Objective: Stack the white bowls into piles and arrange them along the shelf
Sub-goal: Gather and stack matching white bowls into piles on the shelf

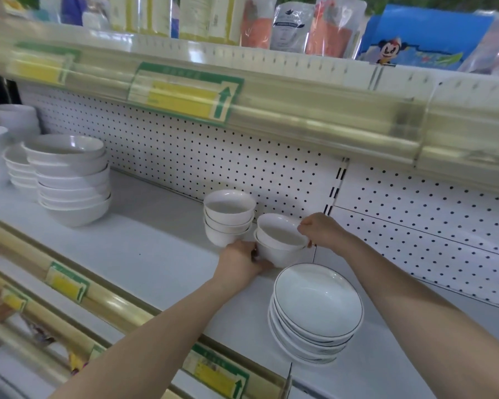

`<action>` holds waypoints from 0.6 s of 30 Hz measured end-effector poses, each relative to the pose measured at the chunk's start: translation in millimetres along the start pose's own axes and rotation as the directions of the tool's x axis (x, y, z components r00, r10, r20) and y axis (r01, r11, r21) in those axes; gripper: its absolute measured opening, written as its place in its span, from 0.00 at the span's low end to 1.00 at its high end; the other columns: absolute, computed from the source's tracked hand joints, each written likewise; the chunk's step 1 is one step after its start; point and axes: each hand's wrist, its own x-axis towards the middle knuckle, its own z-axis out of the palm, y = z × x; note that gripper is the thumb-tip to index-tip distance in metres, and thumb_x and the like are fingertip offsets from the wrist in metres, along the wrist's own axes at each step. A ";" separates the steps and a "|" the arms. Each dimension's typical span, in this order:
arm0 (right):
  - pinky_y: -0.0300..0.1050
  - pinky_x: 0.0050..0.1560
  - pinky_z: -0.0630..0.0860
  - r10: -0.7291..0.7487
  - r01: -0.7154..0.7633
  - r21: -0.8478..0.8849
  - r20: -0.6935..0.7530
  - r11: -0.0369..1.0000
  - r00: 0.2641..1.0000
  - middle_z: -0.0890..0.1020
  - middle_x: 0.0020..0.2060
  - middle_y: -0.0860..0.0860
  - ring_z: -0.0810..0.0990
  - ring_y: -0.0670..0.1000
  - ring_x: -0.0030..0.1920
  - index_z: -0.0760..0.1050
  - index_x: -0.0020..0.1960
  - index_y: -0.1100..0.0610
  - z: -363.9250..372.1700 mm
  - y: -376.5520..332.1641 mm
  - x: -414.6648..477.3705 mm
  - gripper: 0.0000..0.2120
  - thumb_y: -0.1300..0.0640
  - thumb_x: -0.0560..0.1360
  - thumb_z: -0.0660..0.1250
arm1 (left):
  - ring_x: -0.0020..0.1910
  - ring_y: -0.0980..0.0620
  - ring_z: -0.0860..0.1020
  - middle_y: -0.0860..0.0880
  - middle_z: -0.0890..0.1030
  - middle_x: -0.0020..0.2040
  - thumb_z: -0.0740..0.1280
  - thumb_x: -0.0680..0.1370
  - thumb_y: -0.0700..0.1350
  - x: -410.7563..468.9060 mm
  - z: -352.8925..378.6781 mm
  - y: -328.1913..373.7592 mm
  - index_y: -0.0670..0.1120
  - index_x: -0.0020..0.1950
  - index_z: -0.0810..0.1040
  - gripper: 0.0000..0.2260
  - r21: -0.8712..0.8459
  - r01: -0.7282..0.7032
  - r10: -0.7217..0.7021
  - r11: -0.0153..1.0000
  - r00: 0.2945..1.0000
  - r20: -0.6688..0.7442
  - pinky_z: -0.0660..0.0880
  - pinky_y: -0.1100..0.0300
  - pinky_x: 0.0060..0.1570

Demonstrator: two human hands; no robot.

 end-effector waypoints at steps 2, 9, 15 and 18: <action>0.43 0.33 0.60 -0.013 0.012 -0.004 -0.032 1.000 0.999 0.71 0.26 0.52 0.69 0.51 0.29 0.67 0.32 0.57 -9.4 -5.3 -2.4 0.14 0.61 0.76 0.60 | 0.32 0.52 0.73 0.49 0.78 0.32 0.77 0.68 0.50 -0.8 -6.5 8.1 0.45 0.32 0.73 0.15 -0.017 -0.011 0.011 1.000 0.999 -0.031 0.65 0.64 0.31; 0.45 0.32 0.53 -0.051 0.074 0.142 -0.164 0.987 0.985 0.68 0.20 0.47 0.63 0.49 0.27 0.64 0.26 0.55 -53.5 -45.6 -9.2 0.17 0.64 0.72 0.62 | 0.42 0.55 0.81 0.55 0.83 0.41 0.73 0.69 0.62 6.7 -55.0 42.7 0.47 0.41 0.80 0.18 0.144 -0.094 0.116 0.985 0.981 -0.155 0.74 0.58 0.43; 0.44 0.32 0.57 -0.086 0.117 0.145 -0.204 0.983 0.975 0.73 0.16 0.46 0.69 0.51 0.31 0.69 0.26 0.57 -55.4 -91.7 -2.6 0.15 0.64 0.72 0.60 | 0.48 0.50 0.80 0.51 0.83 0.48 0.73 0.71 0.59 25.4 -98.0 36.1 0.46 0.47 0.81 0.18 0.170 -0.097 0.121 0.981 0.983 -0.140 0.74 0.57 0.50; 0.42 0.30 0.60 -0.099 0.135 0.153 -0.223 0.979 0.970 0.76 0.20 0.48 0.73 0.53 0.35 0.78 0.35 0.60 -42.9 -112.0 2.7 0.11 0.64 0.72 0.59 | 0.50 0.48 0.78 0.47 0.80 0.49 0.72 0.68 0.64 34.0 -118.2 23.5 0.44 0.48 0.79 0.24 0.145 -0.071 0.084 0.987 0.992 -0.089 0.73 0.57 0.50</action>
